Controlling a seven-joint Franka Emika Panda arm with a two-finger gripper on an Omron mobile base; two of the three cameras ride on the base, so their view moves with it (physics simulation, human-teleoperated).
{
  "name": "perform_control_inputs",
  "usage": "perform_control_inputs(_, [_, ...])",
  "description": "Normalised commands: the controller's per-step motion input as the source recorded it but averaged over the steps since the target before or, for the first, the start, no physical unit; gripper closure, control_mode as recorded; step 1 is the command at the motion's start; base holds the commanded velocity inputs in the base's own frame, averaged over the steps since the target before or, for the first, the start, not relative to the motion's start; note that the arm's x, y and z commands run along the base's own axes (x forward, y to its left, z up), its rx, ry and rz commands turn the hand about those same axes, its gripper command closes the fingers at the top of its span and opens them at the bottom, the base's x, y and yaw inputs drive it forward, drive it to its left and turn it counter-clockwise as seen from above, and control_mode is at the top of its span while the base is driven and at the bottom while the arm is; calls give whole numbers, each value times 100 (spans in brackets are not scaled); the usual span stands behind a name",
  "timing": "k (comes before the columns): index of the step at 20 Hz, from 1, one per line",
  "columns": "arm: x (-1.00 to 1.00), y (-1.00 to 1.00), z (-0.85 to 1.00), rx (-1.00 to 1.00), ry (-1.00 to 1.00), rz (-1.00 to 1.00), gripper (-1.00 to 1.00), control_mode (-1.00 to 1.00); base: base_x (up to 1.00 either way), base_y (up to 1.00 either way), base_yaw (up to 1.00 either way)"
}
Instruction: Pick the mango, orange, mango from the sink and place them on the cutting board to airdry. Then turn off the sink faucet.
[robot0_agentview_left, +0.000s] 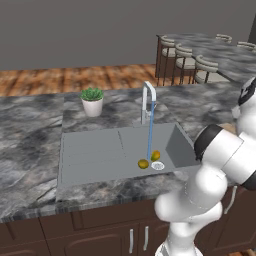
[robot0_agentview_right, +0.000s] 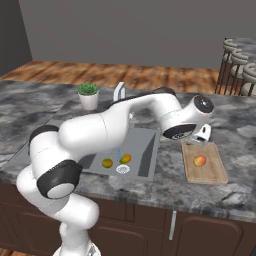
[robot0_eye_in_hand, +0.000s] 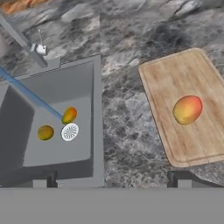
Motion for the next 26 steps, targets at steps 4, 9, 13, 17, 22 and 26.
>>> perform_control_inputs(4, [-25,36,3,1,5,1,-100,-100,0,0,0])
perform_control_inputs(9, [-49,55,0,-3,-1,1,-100,-100,0,0,0])
perform_control_inputs(13, [-63,71,0,-4,-4,6,-100,-100,0,0,0])
perform_control_inputs(17, [-45,90,0,-10,-1,9,-100,-100,0,0,0])
perform_control_inputs(22, [-33,87,0,-10,0,11,-100,-100,0,0,0])
perform_control_inputs(26, [-46,92,0,-12,-5,9,-100,-100,0,0,0])
